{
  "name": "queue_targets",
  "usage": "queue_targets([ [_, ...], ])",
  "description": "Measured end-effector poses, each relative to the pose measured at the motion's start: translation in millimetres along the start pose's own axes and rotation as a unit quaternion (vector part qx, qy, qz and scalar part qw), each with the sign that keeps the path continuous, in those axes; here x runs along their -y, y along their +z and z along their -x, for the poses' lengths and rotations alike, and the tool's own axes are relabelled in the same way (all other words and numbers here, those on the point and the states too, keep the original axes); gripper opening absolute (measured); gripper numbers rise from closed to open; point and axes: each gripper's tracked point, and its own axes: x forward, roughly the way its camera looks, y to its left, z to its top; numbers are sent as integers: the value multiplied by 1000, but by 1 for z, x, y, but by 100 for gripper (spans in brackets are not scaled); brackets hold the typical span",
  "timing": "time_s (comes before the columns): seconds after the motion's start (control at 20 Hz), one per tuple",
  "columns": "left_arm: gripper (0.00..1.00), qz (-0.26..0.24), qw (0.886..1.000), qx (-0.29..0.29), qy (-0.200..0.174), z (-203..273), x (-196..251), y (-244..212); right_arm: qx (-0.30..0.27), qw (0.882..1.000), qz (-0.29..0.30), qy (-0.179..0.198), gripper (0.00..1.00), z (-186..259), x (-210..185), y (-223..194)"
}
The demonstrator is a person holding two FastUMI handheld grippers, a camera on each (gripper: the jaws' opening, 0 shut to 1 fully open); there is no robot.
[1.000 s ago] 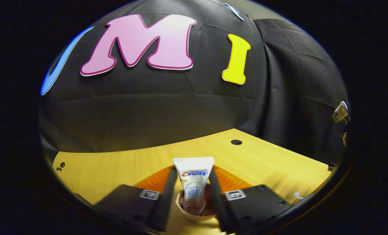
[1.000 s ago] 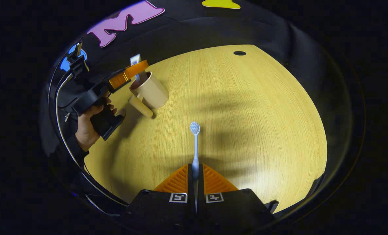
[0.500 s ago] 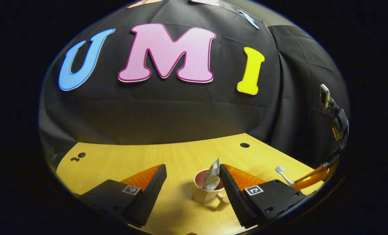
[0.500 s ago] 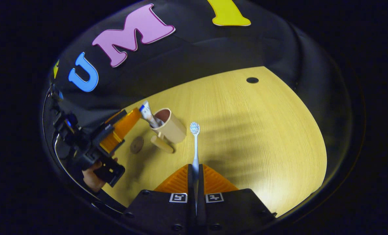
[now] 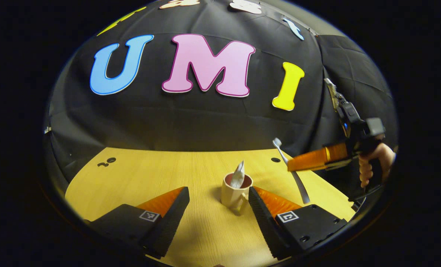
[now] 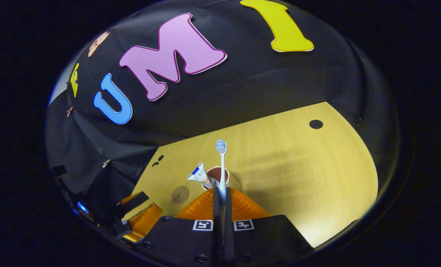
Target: Put the toothbrush and toothpaste on the desktop into the cup, then pick up the cup and place it on the coaster on the desktop.
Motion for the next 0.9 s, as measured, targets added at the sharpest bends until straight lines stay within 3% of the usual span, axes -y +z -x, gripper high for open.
queue_targets([
  [0.15, 98, 34, 999, -27, 4, 20, -4, -25, 24, 999, 38, 15, 5, -8, -15, 22],
  [0.35, 98, 80, 996, -42, 14, 41, -1, -35, 70, 996, 46, 34, 5, -22, -31, 55],
  [0.9, 97, 98, 990, -83, 50, 62, -23, -61, 158, 984, 63, 51, 5, -87, -29, 77],
])
